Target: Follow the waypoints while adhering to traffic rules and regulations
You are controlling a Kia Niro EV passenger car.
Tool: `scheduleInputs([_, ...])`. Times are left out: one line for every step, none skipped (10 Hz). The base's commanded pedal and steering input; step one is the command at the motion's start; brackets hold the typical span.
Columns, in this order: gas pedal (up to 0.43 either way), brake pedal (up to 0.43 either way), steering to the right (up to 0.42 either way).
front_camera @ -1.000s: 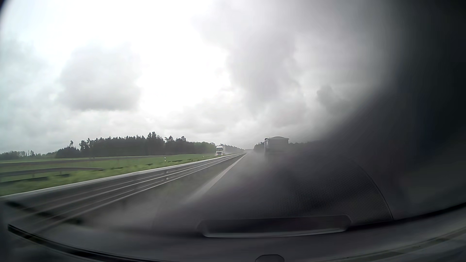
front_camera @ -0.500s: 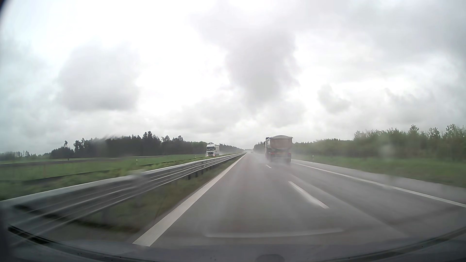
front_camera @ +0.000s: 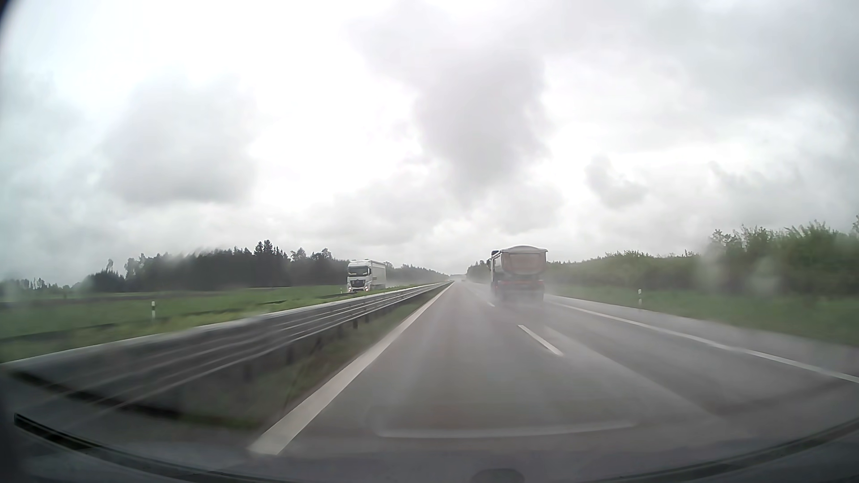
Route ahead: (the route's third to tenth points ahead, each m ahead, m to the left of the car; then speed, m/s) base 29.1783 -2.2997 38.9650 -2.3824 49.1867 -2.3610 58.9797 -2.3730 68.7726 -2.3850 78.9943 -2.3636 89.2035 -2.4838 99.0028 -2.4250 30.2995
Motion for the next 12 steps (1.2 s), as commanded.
scheduleInputs([0.287,0.000,0.000])
scheduleInputs([0.287,0.000,0.000])
scheduleInputs([0.287,0.000,-0.001])
scheduleInputs([0.287,0.000,0.000])
scheduleInputs([0.287,0.000,0.000])
scheduleInputs([0.287,0.000,-0.001])
scheduleInputs([0.287,0.000,0.000])
scheduleInputs([0.287,0.000,-0.001])
scheduleInputs([0.287,0.000,-0.001])
scheduleInputs([0.287,0.000,-0.001])
scheduleInputs([0.287,0.000,-0.001])
scheduleInputs([0.287,0.000,-0.001])
